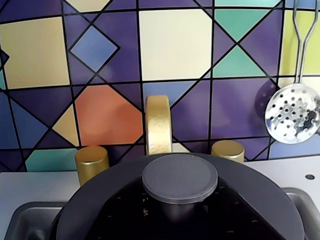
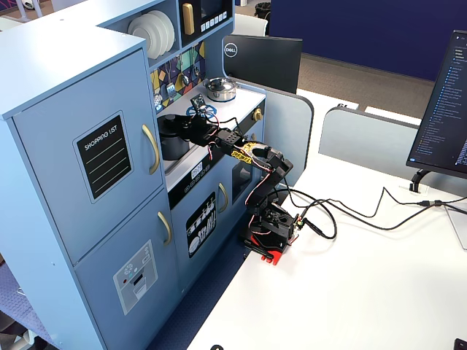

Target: Pick up the lid from the counter and put it on the gray recipient

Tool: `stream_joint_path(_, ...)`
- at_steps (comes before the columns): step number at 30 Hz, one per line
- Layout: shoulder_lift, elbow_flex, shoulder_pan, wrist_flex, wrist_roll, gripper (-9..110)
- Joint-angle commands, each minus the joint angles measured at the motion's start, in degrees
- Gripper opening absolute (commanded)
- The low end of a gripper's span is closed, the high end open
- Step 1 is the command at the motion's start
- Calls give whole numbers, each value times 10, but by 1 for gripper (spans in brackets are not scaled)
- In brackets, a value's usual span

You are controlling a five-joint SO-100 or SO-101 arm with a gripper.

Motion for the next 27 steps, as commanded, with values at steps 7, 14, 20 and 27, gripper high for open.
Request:
stream_joint_path(7,11,-25,-18,-16,-15,0)
stream_joint_path(14,30,-23,-20,4,-22,0)
stream_joint_path(20,43,-15,-12,16,-20,0)
stream_joint_path(27,53,1,-12,17,-25,0)
